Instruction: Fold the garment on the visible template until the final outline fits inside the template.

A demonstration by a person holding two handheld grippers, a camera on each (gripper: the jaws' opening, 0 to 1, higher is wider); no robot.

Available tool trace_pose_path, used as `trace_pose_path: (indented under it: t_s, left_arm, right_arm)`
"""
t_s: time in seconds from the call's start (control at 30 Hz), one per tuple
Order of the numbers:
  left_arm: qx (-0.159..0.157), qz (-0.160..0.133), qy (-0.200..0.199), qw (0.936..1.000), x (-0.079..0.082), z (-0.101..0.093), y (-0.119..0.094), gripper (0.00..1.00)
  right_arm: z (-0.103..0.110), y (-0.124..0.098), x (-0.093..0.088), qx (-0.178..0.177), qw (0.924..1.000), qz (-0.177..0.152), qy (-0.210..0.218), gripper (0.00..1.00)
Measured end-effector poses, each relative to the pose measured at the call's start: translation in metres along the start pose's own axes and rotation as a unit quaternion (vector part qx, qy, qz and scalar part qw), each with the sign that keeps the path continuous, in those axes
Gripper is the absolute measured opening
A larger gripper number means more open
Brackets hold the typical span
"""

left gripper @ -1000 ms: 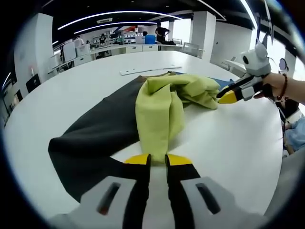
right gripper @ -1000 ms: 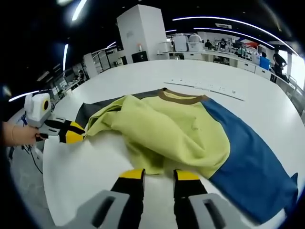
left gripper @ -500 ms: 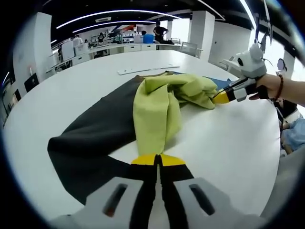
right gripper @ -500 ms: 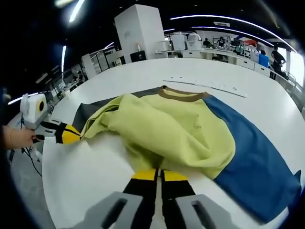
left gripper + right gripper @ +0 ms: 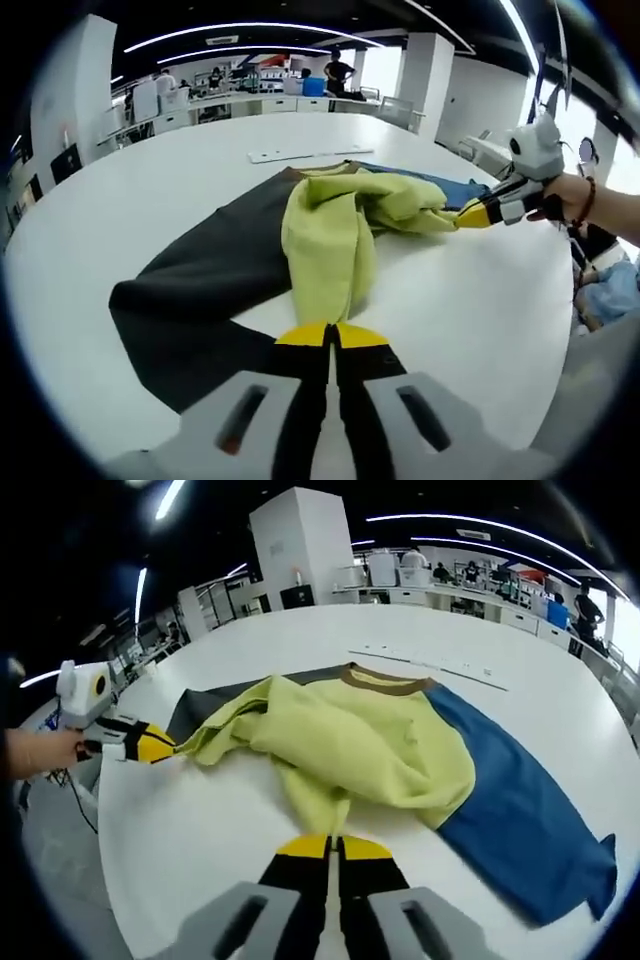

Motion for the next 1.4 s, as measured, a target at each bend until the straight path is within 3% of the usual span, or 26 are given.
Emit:
trace_pose_path:
  t_s: [0.27,0.63,0.9,1.4]
  left_arm:
    - [-0.023,-0.006,-0.007,0.9997,-0.002,-0.012,-0.016,0.00]
    - [-0.049,-0.002,-0.009,0.9988,-0.011,-0.029,-0.034,0.00]
    - [-0.062,0.004,-0.002,0.9981,-0.017,-0.041,-0.044,0.00]
    - [-0.059,0.010,-0.024,0.9979,-0.036,-0.051,-0.070,0.00]
  right_arm:
    - [-0.001,-0.029,-0.014,-0.011,0.9999,-0.006,0.007,0.00]
    - [0.000,-0.069,-0.057,-0.030,0.9990,0.006,0.034,0.00]
    - [-0.005,-0.091,-0.072,-0.060,0.9976,0.010,0.033,0.00]
    - [-0.001,-0.119,-0.102,-0.090,0.9944,0.015,0.055,0.00]
Point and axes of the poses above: the point that each gripper's makers call its tool centre point, and the gripper's own axes: y roughly forward along the fingers, z roughly to its left, x roughly out of its top, the point moved 9 cm from there along -y, roughly backward along the fingers, and after that the axes turned 14 degrees about -x, right-handed, at the moved point
